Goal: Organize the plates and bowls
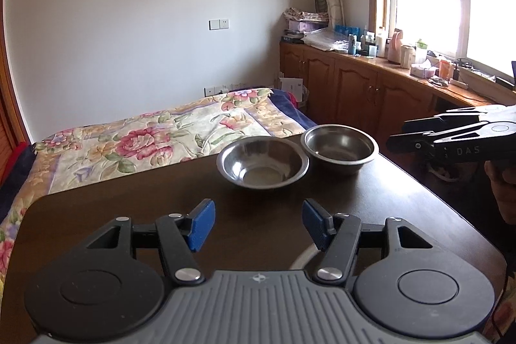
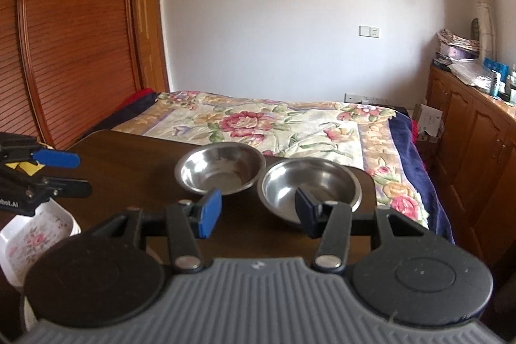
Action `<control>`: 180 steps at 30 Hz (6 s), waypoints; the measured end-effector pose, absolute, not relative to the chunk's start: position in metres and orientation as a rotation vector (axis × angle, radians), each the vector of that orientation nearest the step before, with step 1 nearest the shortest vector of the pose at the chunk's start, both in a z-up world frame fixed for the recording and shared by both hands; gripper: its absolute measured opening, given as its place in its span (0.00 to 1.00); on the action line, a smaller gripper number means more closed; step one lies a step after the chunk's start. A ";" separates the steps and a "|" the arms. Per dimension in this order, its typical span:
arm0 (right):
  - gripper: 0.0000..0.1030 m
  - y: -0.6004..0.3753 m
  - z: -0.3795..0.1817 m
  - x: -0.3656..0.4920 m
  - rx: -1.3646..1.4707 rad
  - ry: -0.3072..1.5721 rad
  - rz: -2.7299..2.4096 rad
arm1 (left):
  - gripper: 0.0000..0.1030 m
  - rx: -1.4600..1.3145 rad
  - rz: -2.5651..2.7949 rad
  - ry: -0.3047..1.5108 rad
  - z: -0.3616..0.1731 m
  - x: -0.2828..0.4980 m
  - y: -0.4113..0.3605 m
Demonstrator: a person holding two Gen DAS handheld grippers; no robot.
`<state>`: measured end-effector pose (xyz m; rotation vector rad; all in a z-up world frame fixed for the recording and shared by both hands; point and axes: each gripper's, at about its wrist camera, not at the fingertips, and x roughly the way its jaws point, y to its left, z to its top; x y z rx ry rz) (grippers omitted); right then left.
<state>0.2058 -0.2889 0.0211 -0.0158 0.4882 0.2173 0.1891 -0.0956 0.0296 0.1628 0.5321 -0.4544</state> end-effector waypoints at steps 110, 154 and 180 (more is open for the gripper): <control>0.13 -0.217 0.075 0.190 -0.175 0.583 0.335 | 0.35 0.084 -0.520 0.517 0.069 0.158 -0.082; 0.13 -0.203 0.007 0.142 -0.159 0.648 0.324 | 0.35 0.094 -0.488 0.647 0.000 0.122 -0.089; 0.17 -0.200 -0.010 0.138 -0.137 0.579 0.271 | 0.35 0.128 -0.460 0.632 -0.008 0.122 -0.090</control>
